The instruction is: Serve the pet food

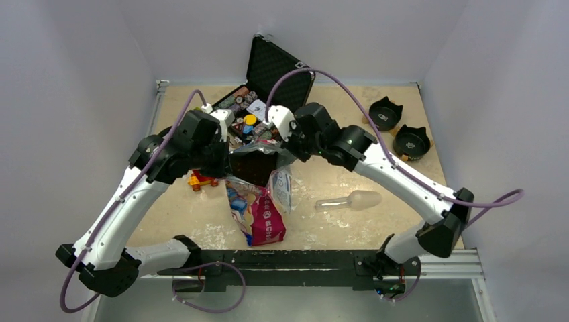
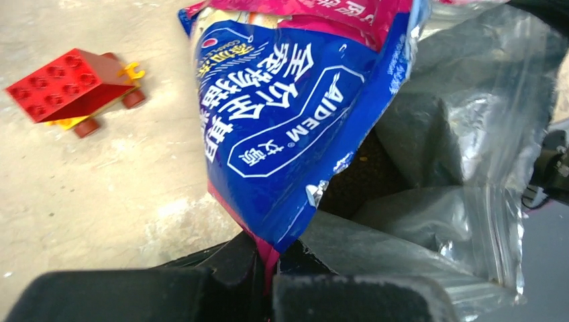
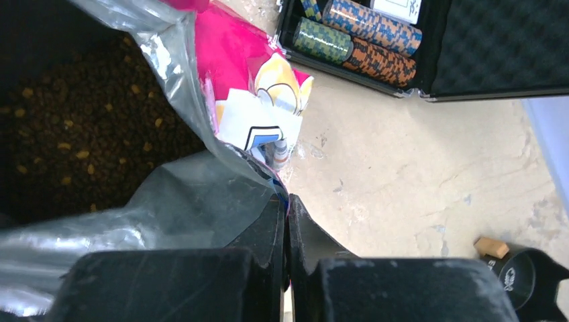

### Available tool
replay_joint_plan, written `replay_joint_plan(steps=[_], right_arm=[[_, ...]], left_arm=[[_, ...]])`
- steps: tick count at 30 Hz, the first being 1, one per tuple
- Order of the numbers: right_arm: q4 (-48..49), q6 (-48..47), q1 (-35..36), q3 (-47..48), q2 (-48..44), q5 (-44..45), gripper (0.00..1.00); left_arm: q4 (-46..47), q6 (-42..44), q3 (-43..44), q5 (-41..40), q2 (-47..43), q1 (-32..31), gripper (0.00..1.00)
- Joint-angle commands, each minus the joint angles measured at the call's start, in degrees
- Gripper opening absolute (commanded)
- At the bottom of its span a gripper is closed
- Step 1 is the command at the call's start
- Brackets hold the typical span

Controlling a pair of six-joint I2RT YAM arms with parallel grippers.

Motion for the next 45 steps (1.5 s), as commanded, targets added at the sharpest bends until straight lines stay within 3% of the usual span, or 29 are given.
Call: replay_joint_plan(steps=[1, 2, 4, 6, 9, 11, 17, 23, 25, 30, 35, 39, 42, 45], right_arm=[[-15.40, 15.38, -2.23, 16.98, 7.93, 7.67, 0.01], [-19.39, 21.87, -2.19, 22.27, 10.38, 5.04, 0.05], [-26.21, 34.80, -2.16, 32.80, 14.75, 0.64, 0.24], [-30.02, 44.91, -1.01, 37.78, 17.66, -1.53, 0.38], [-31.22, 56.63, 0.61, 39.43, 19.88, -2.73, 0.47], [-33.01, 63.15, 0.92, 39.14, 20.16, -2.81, 0.48], [-32.64, 68.10, 1.53, 29.90, 15.85, 0.30, 0.53], [-33.71, 68.44, 1.42, 28.80, 13.64, 6.22, 0.73], [-37.16, 74.62, 1.22, 31.11, 15.56, 5.65, 0.80], [-43.49, 85.23, 1.24, 31.93, 17.30, 4.07, 0.81], [-40.57, 87.94, 1.39, 24.85, 14.65, 2.50, 0.80], [-39.34, 90.10, 1.67, 24.47, 17.13, 0.47, 0.73], [-38.12, 88.79, 1.77, 26.30, 19.49, 1.52, 0.56], [-37.99, 81.03, 2.71, 32.52, 20.34, 6.73, 0.31]], left_arm=[[-1.52, -2.57, 12.16, -13.08, -0.52, 0.82, 0.00], [-1.97, -3.46, 13.12, -12.65, 0.31, 0.82, 0.00], [-2.65, -5.49, 14.61, -10.85, 1.62, 0.79, 0.00], [-2.05, -7.29, 15.30, -8.59, 2.21, 0.78, 0.00], [-0.11, -8.89, 14.68, -5.89, 2.09, 0.77, 0.00], [0.74, -9.73, 13.52, -5.18, 1.79, 0.79, 0.00], [3.81, -9.99, 9.47, -0.68, 0.97, 0.80, 0.00], [5.17, -9.59, 6.86, 3.96, 0.72, 0.77, 0.00], [5.03, -9.49, 6.81, 5.94, 1.09, 0.80, 0.00], [7.06, -8.43, 4.53, 10.21, 0.69, 0.78, 0.00], [10.14, -7.95, 0.18, 12.69, -1.00, 0.77, 0.00], [10.97, -6.67, -0.11, 13.17, -1.58, 0.77, 0.00], [9.48, -6.32, 0.46, 11.01, -1.56, 0.80, 0.00], [5.89, -5.99, 0.89, 6.15, -1.42, 0.82, 0.00]])
